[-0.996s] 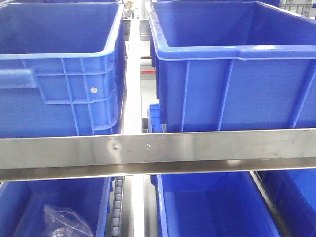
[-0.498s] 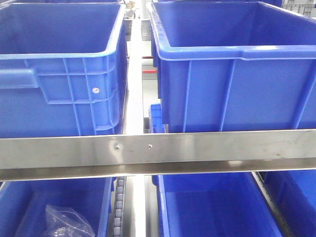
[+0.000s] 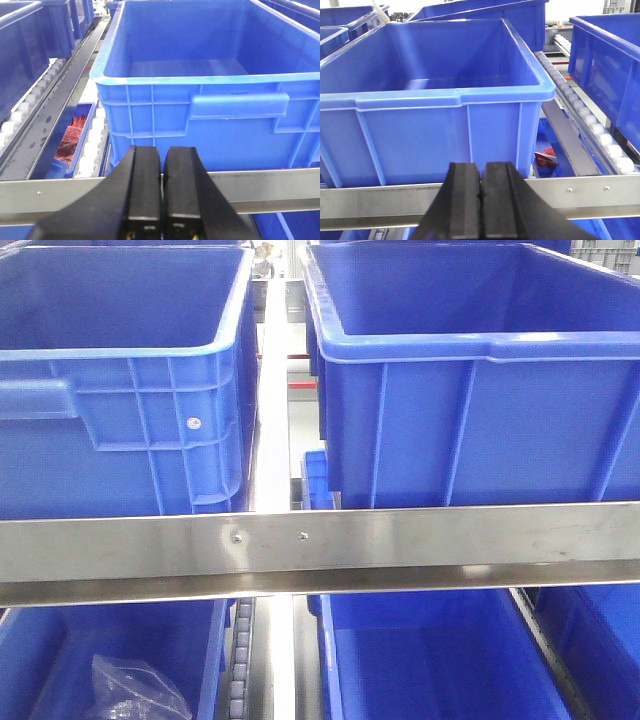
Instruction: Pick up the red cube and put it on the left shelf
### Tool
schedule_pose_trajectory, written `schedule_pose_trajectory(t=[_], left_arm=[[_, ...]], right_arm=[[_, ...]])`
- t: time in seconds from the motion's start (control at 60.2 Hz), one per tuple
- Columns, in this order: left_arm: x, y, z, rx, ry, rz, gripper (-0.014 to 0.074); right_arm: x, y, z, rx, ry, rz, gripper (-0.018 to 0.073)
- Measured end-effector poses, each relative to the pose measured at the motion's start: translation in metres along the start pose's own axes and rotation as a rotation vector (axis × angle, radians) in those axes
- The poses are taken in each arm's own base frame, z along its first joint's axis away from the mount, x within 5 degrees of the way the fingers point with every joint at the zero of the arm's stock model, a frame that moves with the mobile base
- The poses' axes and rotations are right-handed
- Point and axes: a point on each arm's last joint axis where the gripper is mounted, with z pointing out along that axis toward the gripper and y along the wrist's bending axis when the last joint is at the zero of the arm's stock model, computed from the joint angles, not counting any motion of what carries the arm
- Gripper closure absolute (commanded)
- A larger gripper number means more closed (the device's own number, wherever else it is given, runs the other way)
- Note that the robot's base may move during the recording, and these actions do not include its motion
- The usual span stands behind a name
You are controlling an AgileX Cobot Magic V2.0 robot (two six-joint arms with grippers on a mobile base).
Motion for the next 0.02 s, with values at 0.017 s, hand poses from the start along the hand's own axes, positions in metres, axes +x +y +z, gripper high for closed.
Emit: schedule_pose_trajectory(t=[0.017], left_arm=[[0.0000, 0.0000, 0.0000, 0.000, 0.000, 0.000, 0.0495]], right_arm=[[0.0000, 0.0000, 0.0000, 0.000, 0.000, 0.000, 0.0512]])
